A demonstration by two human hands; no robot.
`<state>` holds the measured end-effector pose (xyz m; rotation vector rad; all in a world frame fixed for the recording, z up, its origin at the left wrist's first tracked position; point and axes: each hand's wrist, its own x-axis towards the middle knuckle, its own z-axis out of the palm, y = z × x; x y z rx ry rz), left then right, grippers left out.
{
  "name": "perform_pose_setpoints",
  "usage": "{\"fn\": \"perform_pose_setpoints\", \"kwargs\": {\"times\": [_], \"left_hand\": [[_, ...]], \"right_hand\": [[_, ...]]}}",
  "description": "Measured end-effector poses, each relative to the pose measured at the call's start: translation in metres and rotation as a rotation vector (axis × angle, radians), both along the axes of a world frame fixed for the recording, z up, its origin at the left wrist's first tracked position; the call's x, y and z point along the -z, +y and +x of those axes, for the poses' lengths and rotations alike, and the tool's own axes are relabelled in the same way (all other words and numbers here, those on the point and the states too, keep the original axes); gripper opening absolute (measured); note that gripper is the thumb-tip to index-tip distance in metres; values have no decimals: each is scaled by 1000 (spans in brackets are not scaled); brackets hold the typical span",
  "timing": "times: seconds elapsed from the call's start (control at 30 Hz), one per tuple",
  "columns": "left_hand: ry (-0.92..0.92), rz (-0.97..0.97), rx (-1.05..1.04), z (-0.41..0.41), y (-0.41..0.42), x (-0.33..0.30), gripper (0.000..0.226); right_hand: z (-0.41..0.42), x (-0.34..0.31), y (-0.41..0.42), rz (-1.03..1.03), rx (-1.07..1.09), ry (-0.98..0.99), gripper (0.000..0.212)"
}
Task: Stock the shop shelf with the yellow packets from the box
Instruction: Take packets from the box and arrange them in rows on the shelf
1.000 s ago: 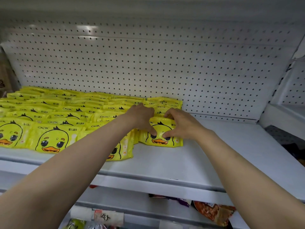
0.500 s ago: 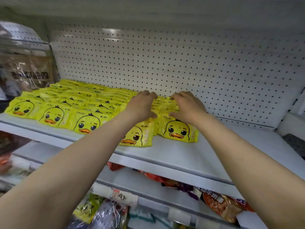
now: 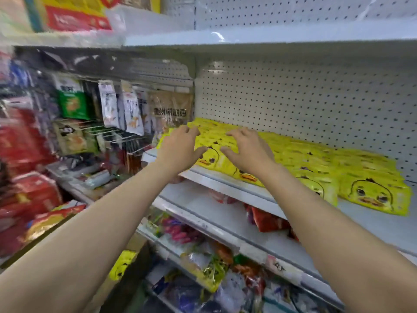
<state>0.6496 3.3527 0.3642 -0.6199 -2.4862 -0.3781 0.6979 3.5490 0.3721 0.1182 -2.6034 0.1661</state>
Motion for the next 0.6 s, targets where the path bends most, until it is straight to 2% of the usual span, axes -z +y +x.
{"fn": "perform_pose_setpoints", "kwargs": {"times": [0.27,0.6], "left_hand": [[-37,-89,-224,-2,-183,26,49],[-185,-69,-387,-50,-298,89,48]], "right_hand": [[-45,36,-182,-61,-186,-64,51],[-123,91,-301,-61,-335,-250,51]]}}
